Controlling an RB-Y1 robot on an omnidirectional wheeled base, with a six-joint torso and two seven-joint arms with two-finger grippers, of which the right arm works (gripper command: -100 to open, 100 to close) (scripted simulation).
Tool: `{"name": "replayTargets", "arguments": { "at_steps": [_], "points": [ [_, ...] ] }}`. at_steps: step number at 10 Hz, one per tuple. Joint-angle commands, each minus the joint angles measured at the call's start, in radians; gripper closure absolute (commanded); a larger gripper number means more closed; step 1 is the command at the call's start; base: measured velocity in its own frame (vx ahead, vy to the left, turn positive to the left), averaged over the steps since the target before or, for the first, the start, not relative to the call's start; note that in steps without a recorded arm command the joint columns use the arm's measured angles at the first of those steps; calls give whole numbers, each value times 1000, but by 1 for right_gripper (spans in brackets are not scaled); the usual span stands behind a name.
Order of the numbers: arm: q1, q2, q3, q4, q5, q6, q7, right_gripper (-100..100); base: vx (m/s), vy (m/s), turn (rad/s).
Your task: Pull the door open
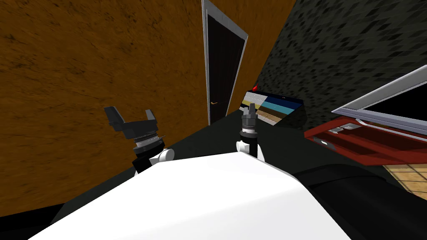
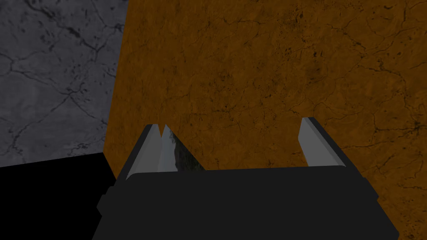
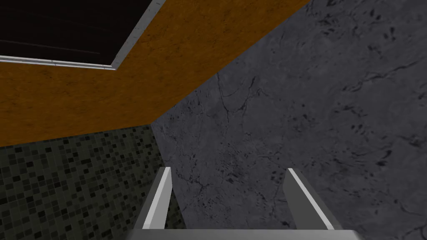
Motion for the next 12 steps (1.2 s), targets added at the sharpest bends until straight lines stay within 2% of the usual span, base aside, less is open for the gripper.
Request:
{"name": "replayTargets", "arguments": {
  "at_steps": [1, 12],
  "points": [
    [-12, -13, 2, 36, -8, -6, -4, -100, 54, -31, 114],
    [-76, -65, 12, 234, -55, -38, -23, -100, 83, -38, 79]
  ]
}}
